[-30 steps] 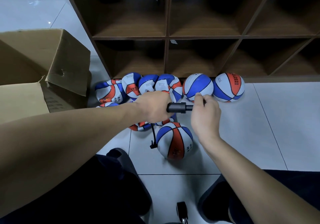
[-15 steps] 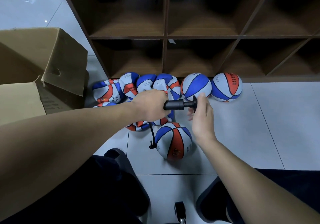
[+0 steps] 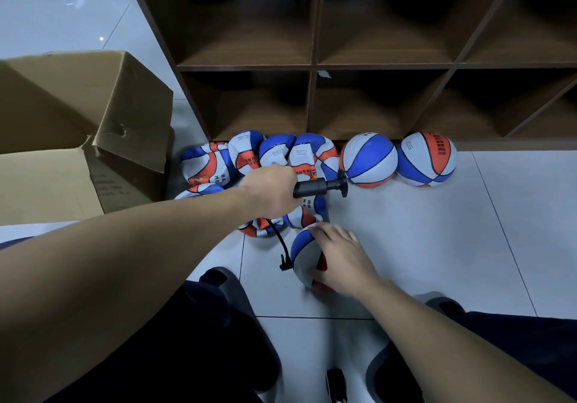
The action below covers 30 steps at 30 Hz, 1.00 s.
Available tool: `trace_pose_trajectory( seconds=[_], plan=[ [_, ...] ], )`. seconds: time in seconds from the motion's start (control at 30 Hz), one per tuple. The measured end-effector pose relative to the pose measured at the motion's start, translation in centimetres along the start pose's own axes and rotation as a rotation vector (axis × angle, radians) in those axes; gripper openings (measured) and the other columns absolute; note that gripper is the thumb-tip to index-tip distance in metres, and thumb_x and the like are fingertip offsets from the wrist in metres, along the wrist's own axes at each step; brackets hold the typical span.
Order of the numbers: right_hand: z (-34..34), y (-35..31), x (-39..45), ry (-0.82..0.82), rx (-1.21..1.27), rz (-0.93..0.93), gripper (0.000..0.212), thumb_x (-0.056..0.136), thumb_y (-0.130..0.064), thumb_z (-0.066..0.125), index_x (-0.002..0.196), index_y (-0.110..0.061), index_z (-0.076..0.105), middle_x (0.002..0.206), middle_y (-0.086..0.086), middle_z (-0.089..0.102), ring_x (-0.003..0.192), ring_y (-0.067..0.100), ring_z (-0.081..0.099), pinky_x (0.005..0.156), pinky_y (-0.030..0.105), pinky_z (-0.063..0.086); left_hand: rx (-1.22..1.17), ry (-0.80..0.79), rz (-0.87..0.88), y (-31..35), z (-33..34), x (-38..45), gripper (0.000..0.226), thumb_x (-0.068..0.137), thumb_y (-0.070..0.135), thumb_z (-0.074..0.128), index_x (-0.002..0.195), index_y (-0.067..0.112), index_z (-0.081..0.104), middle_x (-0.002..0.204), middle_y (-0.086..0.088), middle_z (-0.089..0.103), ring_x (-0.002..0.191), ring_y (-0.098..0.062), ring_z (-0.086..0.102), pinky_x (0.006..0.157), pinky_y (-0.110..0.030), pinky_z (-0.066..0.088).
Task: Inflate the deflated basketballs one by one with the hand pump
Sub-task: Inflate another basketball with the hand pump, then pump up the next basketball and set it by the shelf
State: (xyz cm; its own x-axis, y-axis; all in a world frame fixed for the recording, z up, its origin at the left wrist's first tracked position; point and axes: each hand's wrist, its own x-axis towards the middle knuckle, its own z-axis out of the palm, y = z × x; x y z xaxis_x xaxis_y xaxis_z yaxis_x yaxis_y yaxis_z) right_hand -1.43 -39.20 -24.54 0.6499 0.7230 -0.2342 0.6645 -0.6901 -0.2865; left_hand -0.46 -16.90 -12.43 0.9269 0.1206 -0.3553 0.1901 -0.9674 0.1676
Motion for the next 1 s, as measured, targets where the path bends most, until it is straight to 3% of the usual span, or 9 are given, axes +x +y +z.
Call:
trace_pose_trajectory(
  seconds=[0.07,0.2,0.33,0.47,0.6,0.7,0.83,1.0],
  plan=[
    [0.0,0.0,-0.1,-0.066,-0.175,0.03,0.117,0.065,-0.069,0.077,0.164,-0.025,0.032,0.163,0.005,0.032,0.15,0.029,0.032,0.119,0.045,0.034,-0.004,-0.021,-0.037,-1.0,0.5,0.2,0.02,0.099,0.038,0.065,0.084,0.025,0.06,0.077,0.0,0.063,0.068,-0.02,0.065,0.054,-0.031,0.049],
    [0.2,1.4,0.1,-0.141,-0.278,0.162,0.157,0.043,-0.085,0.085,0.167,-0.021,0.012,0.164,0.013,0.021,0.151,0.038,0.023,0.119,0.051,0.033,-0.004,-0.075,-0.113,-2.3,2.1,0.5,0.021,0.098,0.037,0.065,0.083,0.024,0.057,0.075,0.0,0.066,0.065,-0.02,0.065,0.053,-0.031,0.047],
    [-0.2,3.0,-0.1,-0.1,-0.202,0.196,0.153,0.044,-0.084,0.084,0.166,-0.023,0.014,0.165,0.009,0.024,0.149,0.032,0.028,0.115,0.046,0.04,-0.08,-0.1,-0.183,-2.5,5.0,0.7,0.023,0.094,0.037,0.069,0.086,0.021,0.055,0.081,-0.003,0.063,0.067,-0.02,0.06,0.056,-0.032,0.046],
    [-0.4,4.3,-1.2,-0.039,0.029,0.32,0.143,0.045,-0.082,0.081,0.161,-0.026,0.018,0.163,0.004,0.028,0.146,0.029,0.034,0.112,0.046,0.045,-0.22,-0.186,-0.195,-0.4,8.8,0.3,0.025,0.092,0.042,0.073,0.091,0.019,0.063,0.086,-0.003,0.066,0.077,-0.022,0.064,0.066,-0.039,0.055],
    [-0.6,5.4,-1.8,-0.027,0.155,0.357,0.146,0.046,-0.078,0.082,0.163,-0.026,0.013,0.164,0.002,0.025,0.151,0.028,0.029,0.116,0.048,0.043,-0.392,-0.118,-0.181,2.2,12.2,0.2,0.022,0.09,0.046,0.074,0.087,0.026,0.064,0.08,0.001,0.068,0.074,-0.022,0.067,0.059,-0.033,0.048],
    [-0.5,5.7,-1.7,-0.017,0.18,0.363,0.147,0.05,-0.08,0.079,0.166,-0.025,0.007,0.168,0.003,0.018,0.157,0.026,0.018,0.122,0.05,0.037,-0.601,-0.099,-0.181,3.9,13.2,0.5,0.02,0.088,0.039,0.08,0.086,0.026,0.066,0.077,0.0,0.069,0.072,-0.028,0.068,0.064,-0.039,0.053],
    [-0.2,5.7,-1.4,-0.014,0.203,0.384,0.152,0.047,-0.083,0.08,0.165,-0.027,0.003,0.17,0.001,0.013,0.159,0.024,0.011,0.125,0.049,0.032,-0.725,-0.056,-0.223,5.1,13.9,1.3,0.02,0.088,0.038,0.083,0.083,0.03,0.065,0.072,0.006,0.065,0.066,-0.022,0.062,0.064,-0.036,0.05],
    [0.5,5.4,-1.2,0.019,0.175,0.395,0.152,0.043,-0.078,0.085,0.163,-0.026,0.01,0.167,0.002,0.018,0.157,0.026,0.016,0.122,0.048,0.035,-0.882,-0.08,-0.295,6.1,14.0,2.8,0.059,0.062,0.063,0.091,0.081,0.011,0.069,0.064,-0.001,0.06,0.057,-0.022,0.054,0.057,-0.039,0.051]
  ],
)
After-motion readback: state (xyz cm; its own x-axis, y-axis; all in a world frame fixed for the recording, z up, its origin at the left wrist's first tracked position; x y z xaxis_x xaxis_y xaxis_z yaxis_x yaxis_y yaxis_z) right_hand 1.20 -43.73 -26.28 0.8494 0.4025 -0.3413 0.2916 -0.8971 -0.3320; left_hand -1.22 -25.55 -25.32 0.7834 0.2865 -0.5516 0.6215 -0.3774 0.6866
